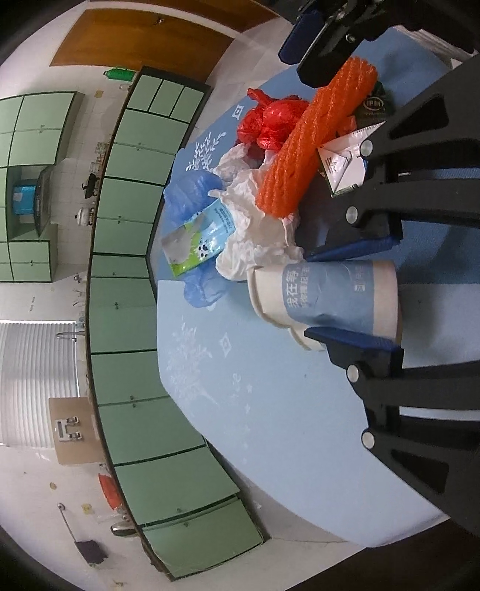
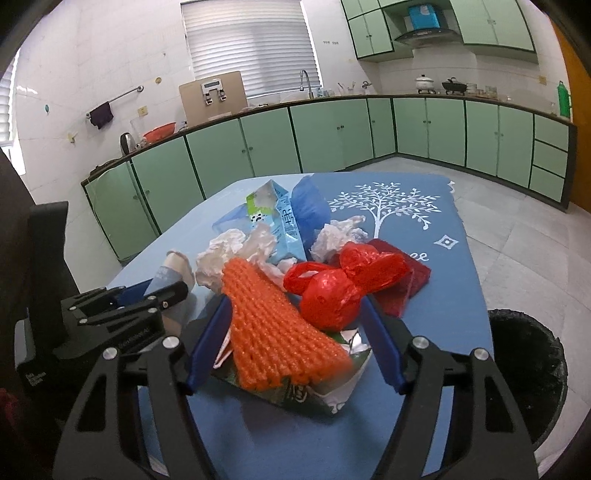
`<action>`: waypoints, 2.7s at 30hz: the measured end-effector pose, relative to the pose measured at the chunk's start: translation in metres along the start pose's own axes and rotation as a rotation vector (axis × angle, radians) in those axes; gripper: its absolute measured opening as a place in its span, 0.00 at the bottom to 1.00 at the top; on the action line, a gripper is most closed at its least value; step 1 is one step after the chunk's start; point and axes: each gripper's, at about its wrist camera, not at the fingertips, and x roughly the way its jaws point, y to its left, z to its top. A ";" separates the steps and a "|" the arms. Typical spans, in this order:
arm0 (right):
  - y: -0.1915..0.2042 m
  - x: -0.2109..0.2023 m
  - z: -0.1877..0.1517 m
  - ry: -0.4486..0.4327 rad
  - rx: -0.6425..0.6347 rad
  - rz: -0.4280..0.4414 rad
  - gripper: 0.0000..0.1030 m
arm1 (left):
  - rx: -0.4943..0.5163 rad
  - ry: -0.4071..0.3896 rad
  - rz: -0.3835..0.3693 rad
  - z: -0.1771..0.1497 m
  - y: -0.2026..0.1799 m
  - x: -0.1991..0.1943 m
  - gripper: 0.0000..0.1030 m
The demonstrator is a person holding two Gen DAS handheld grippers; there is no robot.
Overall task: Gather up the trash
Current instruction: 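Grasp the white paper cup with the left gripper, then grasp a long orange foam net with the right gripper, then drop the orange net into the bin with the right gripper while the left drops the cup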
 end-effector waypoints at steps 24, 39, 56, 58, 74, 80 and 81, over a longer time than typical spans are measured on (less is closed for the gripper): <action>0.017 0.003 0.000 0.053 -0.113 0.086 0.11 | -0.002 -0.022 -0.005 0.003 -0.004 -0.015 0.33; 0.004 -0.044 0.045 -0.080 -0.026 0.151 0.11 | 0.013 -0.148 -0.082 0.039 -0.021 -0.055 0.33; -0.077 -0.108 0.057 -0.188 0.065 -0.101 0.11 | 0.135 -0.210 -0.322 0.077 -0.116 -0.056 0.33; -0.093 -0.114 0.055 -0.192 0.082 -0.140 0.11 | 0.155 -0.213 -0.357 0.079 -0.134 -0.052 0.33; -0.218 -0.131 0.006 -0.143 0.231 -0.411 0.11 | 0.268 -0.138 -0.570 0.068 -0.272 -0.008 0.33; -0.252 -0.119 -0.014 -0.101 0.285 -0.456 0.11 | 0.287 -0.097 -0.608 0.063 -0.308 0.016 0.33; -0.258 -0.117 -0.017 -0.095 0.293 -0.460 0.11 | 0.289 -0.089 -0.611 0.062 -0.313 0.020 0.33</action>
